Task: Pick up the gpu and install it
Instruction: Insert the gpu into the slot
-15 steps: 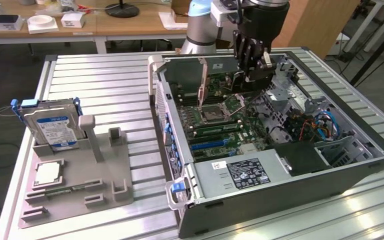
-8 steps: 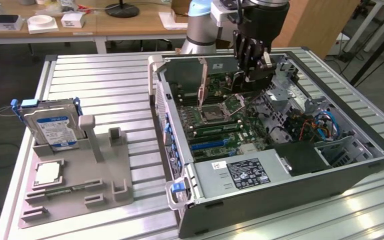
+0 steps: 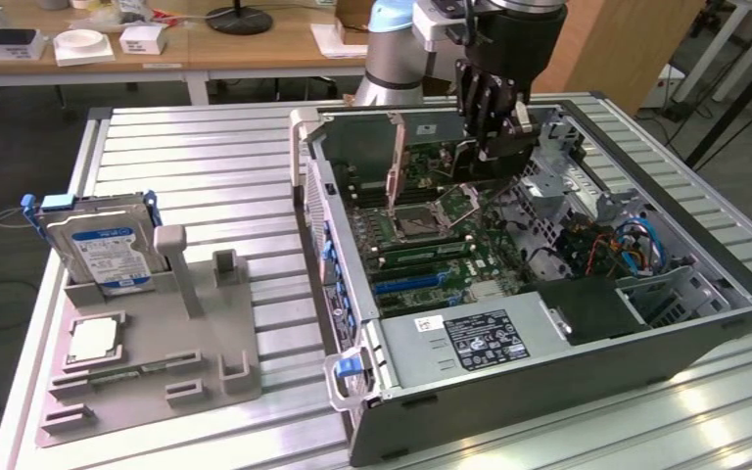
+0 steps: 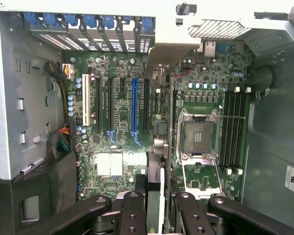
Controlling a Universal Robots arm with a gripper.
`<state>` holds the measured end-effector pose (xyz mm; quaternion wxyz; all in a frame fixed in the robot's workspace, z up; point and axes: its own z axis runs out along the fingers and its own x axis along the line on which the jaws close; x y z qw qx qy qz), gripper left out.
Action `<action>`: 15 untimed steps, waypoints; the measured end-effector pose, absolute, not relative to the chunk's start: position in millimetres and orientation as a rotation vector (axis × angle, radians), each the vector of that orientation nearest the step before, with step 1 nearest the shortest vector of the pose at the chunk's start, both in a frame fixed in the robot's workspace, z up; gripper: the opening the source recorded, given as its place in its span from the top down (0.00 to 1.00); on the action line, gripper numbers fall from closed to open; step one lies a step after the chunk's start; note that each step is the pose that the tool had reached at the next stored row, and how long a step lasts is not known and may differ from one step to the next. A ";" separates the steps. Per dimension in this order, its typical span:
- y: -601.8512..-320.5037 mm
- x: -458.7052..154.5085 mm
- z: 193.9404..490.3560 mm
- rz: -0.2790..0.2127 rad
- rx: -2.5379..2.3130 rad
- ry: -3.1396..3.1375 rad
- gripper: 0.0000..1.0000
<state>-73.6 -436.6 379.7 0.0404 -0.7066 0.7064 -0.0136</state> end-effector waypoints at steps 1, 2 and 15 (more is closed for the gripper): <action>-436.6 -73.5 379.6 -0.039 -2.166 2.165 0.72; -436.6 -73.5 379.5 -0.034 -2.168 2.167 0.72; -436.7 -72.2 379.6 -0.018 -2.175 2.175 0.72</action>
